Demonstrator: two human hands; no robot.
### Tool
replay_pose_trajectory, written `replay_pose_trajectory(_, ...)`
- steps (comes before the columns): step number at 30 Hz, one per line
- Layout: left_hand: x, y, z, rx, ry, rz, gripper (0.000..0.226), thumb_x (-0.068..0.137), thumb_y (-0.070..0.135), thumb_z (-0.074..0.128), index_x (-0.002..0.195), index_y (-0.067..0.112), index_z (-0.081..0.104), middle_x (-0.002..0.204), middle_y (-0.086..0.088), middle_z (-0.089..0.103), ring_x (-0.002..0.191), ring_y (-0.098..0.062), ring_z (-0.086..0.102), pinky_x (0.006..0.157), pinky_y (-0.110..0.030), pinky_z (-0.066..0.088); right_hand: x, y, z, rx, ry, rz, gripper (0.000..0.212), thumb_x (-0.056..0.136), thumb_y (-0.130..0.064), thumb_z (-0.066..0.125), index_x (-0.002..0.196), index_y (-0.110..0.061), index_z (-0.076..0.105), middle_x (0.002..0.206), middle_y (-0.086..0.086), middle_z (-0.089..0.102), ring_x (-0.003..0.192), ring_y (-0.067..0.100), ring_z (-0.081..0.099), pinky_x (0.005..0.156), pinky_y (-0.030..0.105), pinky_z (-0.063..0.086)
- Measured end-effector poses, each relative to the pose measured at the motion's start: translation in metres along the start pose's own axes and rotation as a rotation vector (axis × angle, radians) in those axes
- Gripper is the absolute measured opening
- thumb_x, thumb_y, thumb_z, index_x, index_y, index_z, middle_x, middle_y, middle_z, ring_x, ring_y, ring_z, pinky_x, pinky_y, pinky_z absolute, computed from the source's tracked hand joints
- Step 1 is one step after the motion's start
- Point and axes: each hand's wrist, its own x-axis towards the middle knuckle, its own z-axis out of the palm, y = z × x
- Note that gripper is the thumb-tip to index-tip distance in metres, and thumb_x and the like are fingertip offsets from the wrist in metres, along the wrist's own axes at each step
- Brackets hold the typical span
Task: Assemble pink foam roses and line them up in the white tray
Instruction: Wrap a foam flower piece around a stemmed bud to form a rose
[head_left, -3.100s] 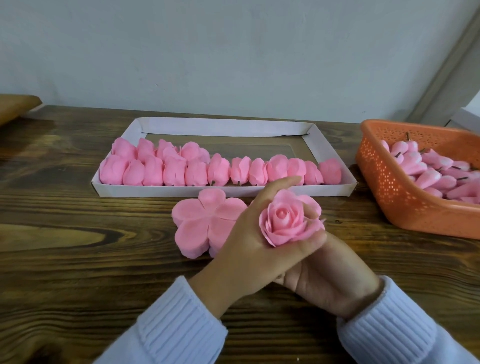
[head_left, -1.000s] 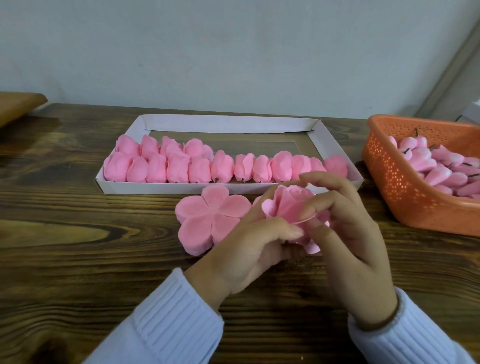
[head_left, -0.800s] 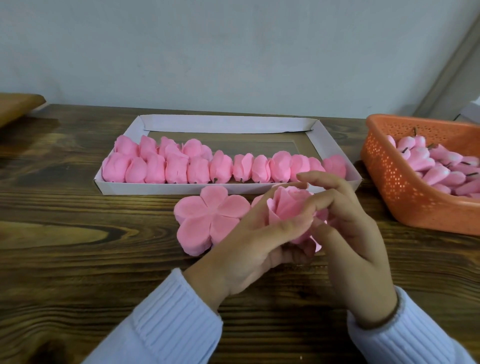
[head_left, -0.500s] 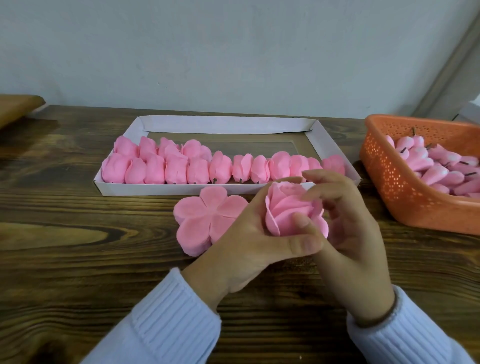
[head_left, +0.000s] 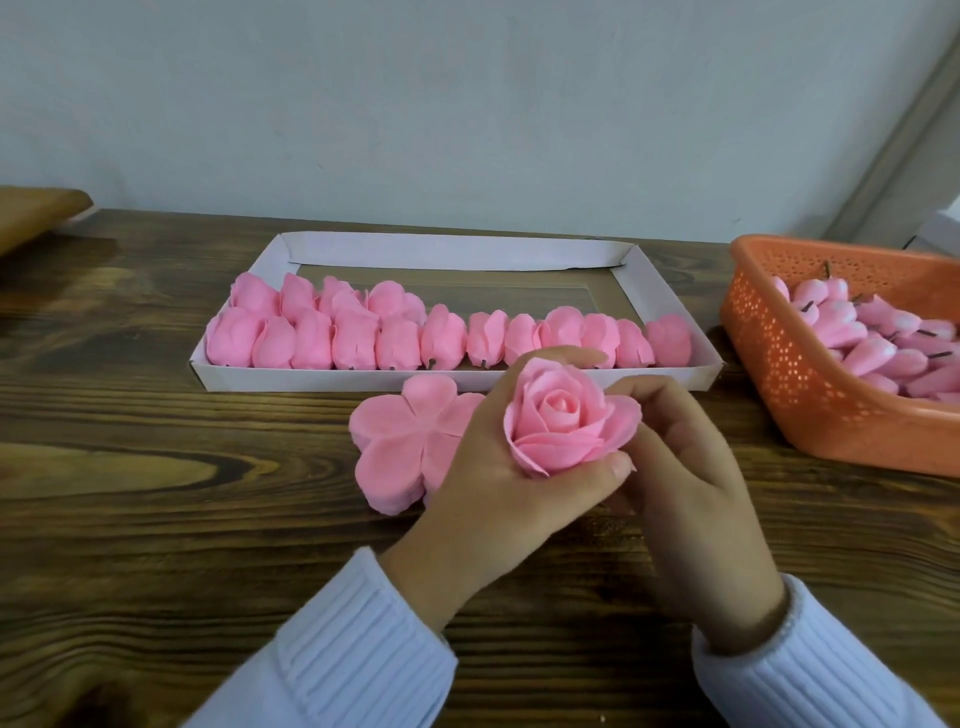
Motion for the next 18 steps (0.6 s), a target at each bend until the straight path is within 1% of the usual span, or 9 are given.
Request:
replay_pose_trajectory(2,0.0,0.001,0.0,0.026,0.025,0.05,0.044,0.072,-0.004,0.071,0.109,0.014,0.056,0.089,0.004,0.068,0.078,-0.007,0.068,0.065,-0.021,0.056,0.0,0.0,0.0,0.038,0.032,-0.043,0.005,0.085,-0.019,0.058,0.085,-0.016,0.062,0.071,0.007,0.06,0.057,0.017,0.049,0.047,0.023,0.04)
replay_pose_trajectory(3,0.0,0.002,0.0,0.054,0.037,0.067,0.045,0.073,-0.005,0.072,0.108,0.016,0.055,0.088,0.01,0.067,0.077,-0.003,0.067,0.064,-0.016,0.054,-0.001,-0.003,0.0,0.046,0.049,-0.117,0.004,0.085,-0.018,0.059,0.084,-0.02,0.062,0.073,0.003,0.06,0.059,0.014,0.05,0.048,0.022,0.041)
replay_pose_trajectory(4,0.001,0.002,-0.001,0.094,0.056,0.076,0.047,0.073,-0.005,0.074,0.108,0.02,0.055,0.086,0.013,0.066,0.075,0.001,0.066,0.063,-0.014,0.053,-0.001,-0.006,0.0,0.022,0.06,-0.226,0.007,0.084,-0.016,0.059,0.084,-0.023,0.061,0.075,0.0,0.059,0.062,0.01,0.051,0.052,0.02,0.042)
replay_pose_trajectory(6,0.002,-0.001,-0.001,0.133,0.087,0.064,0.053,0.072,-0.005,0.078,0.107,0.026,0.054,0.083,0.015,0.063,0.069,0.001,0.063,0.058,-0.017,0.054,-0.002,-0.012,-0.002,-0.131,0.033,-0.46,0.012,0.084,-0.012,0.055,0.088,-0.023,0.058,0.083,-0.001,0.055,0.071,0.012,0.052,0.062,0.021,0.044)
replay_pose_trajectory(8,0.003,-0.003,0.0,0.13,0.115,0.036,0.056,0.068,-0.001,0.08,0.105,0.03,0.054,0.082,0.012,0.063,0.067,-0.002,0.062,0.057,-0.025,0.056,-0.003,-0.013,-0.003,-0.342,-0.007,-0.598,0.013,0.085,-0.01,0.055,0.088,-0.022,0.058,0.095,-0.002,0.055,0.083,0.02,0.054,0.069,0.028,0.044)
replay_pose_trajectory(10,0.005,-0.006,0.0,0.123,0.141,0.017,0.054,0.063,0.006,0.076,0.104,0.032,0.054,0.082,0.01,0.063,0.07,-0.006,0.063,0.058,-0.029,0.056,-0.002,-0.013,-0.002,-0.467,-0.031,-0.612,0.016,0.085,-0.01,0.057,0.088,-0.025,0.063,0.105,-0.006,0.055,0.09,0.022,0.055,0.075,0.03,0.044)
replay_pose_trajectory(12,0.006,-0.008,0.0,0.094,0.153,0.013,0.051,0.062,0.006,0.072,0.103,0.029,0.054,0.083,0.008,0.063,0.075,-0.01,0.064,0.059,-0.031,0.056,-0.002,-0.012,0.0,-0.54,-0.047,-0.611,0.015,0.084,-0.011,0.058,0.091,-0.023,0.065,0.109,0.002,0.054,0.093,0.021,0.056,0.079,0.028,0.043)
replay_pose_trajectory(14,0.006,-0.009,0.0,0.079,0.156,0.013,0.05,0.062,0.005,0.072,0.103,0.027,0.054,0.086,0.005,0.064,0.079,-0.013,0.065,0.06,-0.031,0.055,-0.001,-0.012,0.0,-0.57,-0.042,-0.613,0.013,0.084,-0.013,0.058,0.094,-0.02,0.065,0.111,0.006,0.054,0.093,0.022,0.057,0.08,0.029,0.044)
replay_pose_trajectory(18,0.006,-0.009,0.0,0.08,0.151,0.01,0.048,0.064,0.008,0.072,0.102,0.032,0.054,0.082,0.01,0.064,0.074,-0.006,0.064,0.058,-0.025,0.053,-0.001,-0.012,-0.001,-0.588,-0.039,-0.623,0.012,0.085,-0.012,0.058,0.093,-0.017,0.066,0.112,0.006,0.053,0.094,0.021,0.057,0.082,0.026,0.043)
